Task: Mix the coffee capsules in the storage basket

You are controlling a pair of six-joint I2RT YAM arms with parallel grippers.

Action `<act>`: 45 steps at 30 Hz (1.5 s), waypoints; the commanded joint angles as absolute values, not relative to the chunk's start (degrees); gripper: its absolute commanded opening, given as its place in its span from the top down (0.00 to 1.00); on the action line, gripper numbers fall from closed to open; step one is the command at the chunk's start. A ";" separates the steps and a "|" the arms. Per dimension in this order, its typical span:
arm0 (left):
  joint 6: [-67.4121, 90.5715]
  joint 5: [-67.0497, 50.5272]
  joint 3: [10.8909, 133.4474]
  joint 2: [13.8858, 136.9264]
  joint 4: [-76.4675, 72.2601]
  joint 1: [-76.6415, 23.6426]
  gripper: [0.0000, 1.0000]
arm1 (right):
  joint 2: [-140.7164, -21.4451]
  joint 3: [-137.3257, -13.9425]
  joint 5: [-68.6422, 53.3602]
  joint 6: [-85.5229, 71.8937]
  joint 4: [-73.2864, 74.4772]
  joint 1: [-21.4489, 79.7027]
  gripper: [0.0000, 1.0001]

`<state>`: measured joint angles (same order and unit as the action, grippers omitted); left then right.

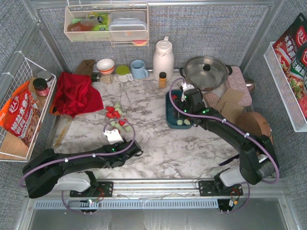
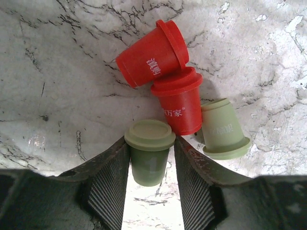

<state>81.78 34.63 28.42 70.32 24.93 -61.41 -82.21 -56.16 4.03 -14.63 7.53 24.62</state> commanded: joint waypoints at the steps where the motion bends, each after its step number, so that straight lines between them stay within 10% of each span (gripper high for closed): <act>1: 80.96 33.46 28.41 71.51 24.87 -61.37 0.51 | -82.52 -56.69 3.33 -14.81 7.30 24.60 0.33; 18: 52.37 32.52 33.11 59.34 15.83 -61.44 0.68 | -78.48 -59.17 -2.60 -16.37 11.99 24.65 0.33; 26: 16.23 29.51 21.50 49.08 -31.84 -61.46 0.67 | -74.73 -61.96 -10.10 -17.32 15.93 27.17 0.32; 45: -11.38 5.41 22.99 72.25 -63.90 -61.53 0.67 | -67.30 -61.45 -17.96 -18.16 16.47 34.62 0.32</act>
